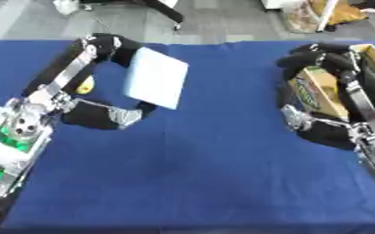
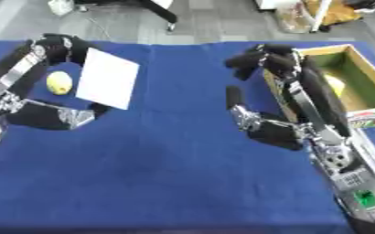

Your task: Pick up the objects with one hand, pass them to the other hand, and then place them into the box on the other side of the table.

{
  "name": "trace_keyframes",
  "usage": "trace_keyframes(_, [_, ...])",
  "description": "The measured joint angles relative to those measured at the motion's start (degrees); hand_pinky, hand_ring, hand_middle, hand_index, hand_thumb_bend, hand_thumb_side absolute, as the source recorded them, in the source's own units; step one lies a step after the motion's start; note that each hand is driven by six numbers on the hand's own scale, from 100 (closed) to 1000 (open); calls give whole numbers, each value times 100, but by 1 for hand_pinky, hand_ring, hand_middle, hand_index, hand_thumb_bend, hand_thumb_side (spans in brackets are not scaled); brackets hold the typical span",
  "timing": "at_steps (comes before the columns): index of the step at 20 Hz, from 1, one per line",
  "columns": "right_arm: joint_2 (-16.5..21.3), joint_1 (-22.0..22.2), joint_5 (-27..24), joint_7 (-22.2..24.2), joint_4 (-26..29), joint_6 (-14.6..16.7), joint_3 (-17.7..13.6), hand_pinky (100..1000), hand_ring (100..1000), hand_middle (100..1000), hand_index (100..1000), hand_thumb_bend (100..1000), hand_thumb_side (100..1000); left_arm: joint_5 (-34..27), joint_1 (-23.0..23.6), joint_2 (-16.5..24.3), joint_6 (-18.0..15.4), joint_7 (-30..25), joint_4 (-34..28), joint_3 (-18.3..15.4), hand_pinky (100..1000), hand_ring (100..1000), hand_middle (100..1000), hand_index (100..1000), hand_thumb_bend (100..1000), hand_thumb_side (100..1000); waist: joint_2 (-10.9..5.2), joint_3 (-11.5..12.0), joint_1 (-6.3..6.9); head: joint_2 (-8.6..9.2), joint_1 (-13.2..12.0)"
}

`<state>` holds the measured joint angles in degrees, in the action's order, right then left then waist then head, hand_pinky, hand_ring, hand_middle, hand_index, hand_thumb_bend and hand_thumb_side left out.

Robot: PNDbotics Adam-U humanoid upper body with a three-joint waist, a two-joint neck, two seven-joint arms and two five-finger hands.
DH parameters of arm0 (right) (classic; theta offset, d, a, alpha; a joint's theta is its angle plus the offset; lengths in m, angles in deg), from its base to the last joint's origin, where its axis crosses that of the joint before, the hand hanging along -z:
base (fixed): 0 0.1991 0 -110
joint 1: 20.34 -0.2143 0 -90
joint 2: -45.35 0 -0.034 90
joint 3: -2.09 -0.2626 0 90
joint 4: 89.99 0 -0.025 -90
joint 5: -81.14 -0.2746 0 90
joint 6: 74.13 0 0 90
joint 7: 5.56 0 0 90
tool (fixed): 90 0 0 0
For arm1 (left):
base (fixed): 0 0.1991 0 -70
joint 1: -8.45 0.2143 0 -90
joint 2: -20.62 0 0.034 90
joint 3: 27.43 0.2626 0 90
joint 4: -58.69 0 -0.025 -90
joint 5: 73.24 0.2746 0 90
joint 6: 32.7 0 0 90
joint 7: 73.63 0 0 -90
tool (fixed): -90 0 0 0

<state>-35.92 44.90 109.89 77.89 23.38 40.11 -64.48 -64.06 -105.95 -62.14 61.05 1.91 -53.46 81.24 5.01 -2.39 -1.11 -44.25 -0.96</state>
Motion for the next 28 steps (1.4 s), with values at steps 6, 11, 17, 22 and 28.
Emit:
trace_keyframes(6, [88,-466,-149,528,2,531,316,712,504,502,794,219,247,-534,-64,10,-89,-138,0,274,709,633,559,603,285,100,7,1,-13,0,38])
trace_keyframes(11, [102,-614,-302,970,2,813,433,706,500,504,810,249,269,-991,-96,18,-120,-160,0,403,711,636,561,604,298,100,7,3,-13,0,50])
trace_keyframes(17, [101,-825,-381,1458,2,852,528,705,516,526,845,325,300,-1501,-173,124,-103,-164,-12,590,713,639,564,608,316,100,7,12,-13,0,49])
trace_keyframes(22, [100,-960,-185,1724,5,862,537,705,555,569,909,449,310,-1926,-190,224,31,-206,-24,669,716,643,564,609,318,100,7,14,-13,0,32])
trace_keyframes(28, [100,-1059,339,1770,6,908,373,710,605,623,982,545,315,-2485,-190,322,323,-245,38,675,718,648,567,614,323,100,7,4,-13,0,24])
